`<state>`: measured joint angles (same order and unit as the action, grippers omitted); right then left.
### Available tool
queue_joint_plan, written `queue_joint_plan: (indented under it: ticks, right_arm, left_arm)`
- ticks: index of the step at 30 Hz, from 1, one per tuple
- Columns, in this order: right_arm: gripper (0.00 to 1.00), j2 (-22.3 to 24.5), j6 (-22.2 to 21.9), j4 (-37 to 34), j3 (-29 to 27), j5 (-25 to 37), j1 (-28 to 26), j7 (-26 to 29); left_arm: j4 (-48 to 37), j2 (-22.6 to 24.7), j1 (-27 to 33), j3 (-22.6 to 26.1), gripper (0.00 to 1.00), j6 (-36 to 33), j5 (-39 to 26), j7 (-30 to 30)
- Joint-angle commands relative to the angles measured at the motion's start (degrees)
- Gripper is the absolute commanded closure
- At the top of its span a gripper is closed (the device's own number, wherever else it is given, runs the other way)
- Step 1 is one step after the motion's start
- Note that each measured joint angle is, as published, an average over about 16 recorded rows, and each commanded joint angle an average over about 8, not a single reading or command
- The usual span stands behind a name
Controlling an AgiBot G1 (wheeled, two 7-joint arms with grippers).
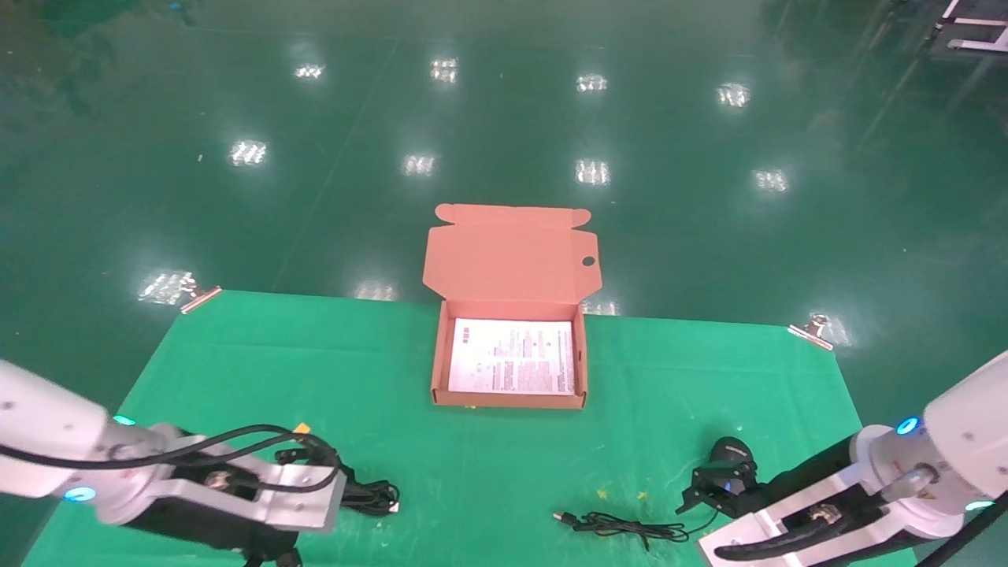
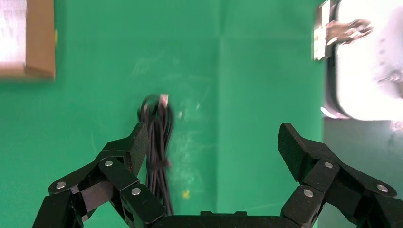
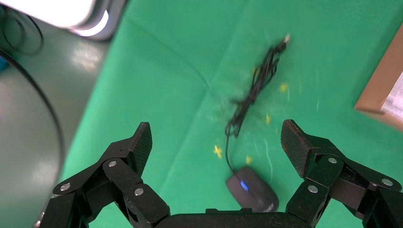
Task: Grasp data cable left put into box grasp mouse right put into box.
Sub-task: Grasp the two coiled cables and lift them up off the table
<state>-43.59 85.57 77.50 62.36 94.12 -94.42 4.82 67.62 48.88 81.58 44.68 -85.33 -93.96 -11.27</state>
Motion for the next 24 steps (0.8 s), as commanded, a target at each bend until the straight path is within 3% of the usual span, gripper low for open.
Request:
queue_joint_plan:
  ticks: [1, 11, 24]
  right_arm:
    - [0.0, -0.62, -1.03, 0.0, 1.15, 1.95, 0.17, 0.65]
    - [0.0, -3.81, -9.89, -0.35, 4.01, 13.05, 5.59, 8.27]
    - [0.0, -8.38, -16.8, -4.07, 5.87, 21.9, 10.68, 17.25]
  left_arm:
    - [-0.95, 0.88, 0.49, 1.13, 0.0, 0.81, -3.09, 0.21]
    - [-8.97, 4.88, -1.52, 3.28, 0.0, 8.85, -11.45, -3.91]
    - [-25.38, 11.43, -0.55, 3.94, 0.0, 16.26, -15.09, -2.09]
